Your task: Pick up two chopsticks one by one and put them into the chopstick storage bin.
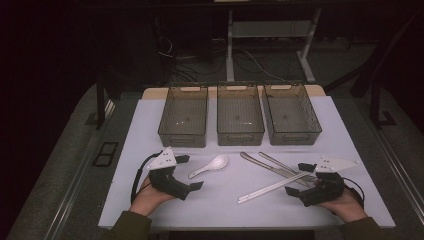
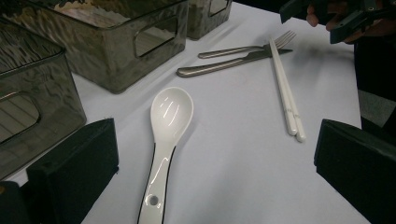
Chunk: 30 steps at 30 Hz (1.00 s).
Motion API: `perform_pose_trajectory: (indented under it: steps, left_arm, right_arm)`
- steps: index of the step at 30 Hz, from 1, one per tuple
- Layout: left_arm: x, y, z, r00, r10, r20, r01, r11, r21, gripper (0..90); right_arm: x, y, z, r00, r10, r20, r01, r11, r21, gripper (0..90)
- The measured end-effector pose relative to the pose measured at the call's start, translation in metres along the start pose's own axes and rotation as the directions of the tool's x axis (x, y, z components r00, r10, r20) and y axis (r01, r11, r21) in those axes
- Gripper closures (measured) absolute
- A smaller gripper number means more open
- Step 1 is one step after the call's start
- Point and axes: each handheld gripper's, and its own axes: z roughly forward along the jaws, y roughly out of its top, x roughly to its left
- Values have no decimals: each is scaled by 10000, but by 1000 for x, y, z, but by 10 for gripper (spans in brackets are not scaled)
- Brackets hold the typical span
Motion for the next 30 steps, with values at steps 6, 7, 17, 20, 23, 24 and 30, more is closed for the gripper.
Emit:
perform_pose_trajectory:
  steps: [6, 7, 17, 20, 23, 24, 30]
  left_arm:
    - [1, 4, 4, 10000, -23, 51, 24, 9999, -102, 0]
    - [1, 5, 5, 10000, -77, 58, 78, 9999, -100, 0]
    - [-3, 13, 21, 9996, 198, 189, -202, 9995, 233, 0]
    - [-5, 15, 25, 9995, 200, 256, -206, 9995, 228, 9]
    - [-7, 18, 32, 9991, 270, 325, -282, 9990, 349, 12]
    - [-8, 19, 35, 9987, 350, 377, -366, 9984, 425, 23]
    - [-10, 23, 44, 9980, 294, 552, -323, 9981, 521, 96]
  right_arm:
    - [-2, 0, -3, 9999, 58, 89, -57, 10000, -69, 18]
    - [-2, 0, -3, 9999, 53, 90, -53, 9999, -90, 18]
    - [-3, 1, -5, 9997, 207, 153, -203, 9996, -206, 18]
    - [-3, 1, -5, 9998, 144, 163, -141, 9997, -184, 19]
    - [-3, 2, -4, 9998, 103, 174, -100, 9997, -218, 19]
    - [-3, 2, -4, 9998, 122, 172, -119, 9998, -188, 19]
    - [-5, 2, -4, 9996, 173, 219, -169, 9997, -172, 18]
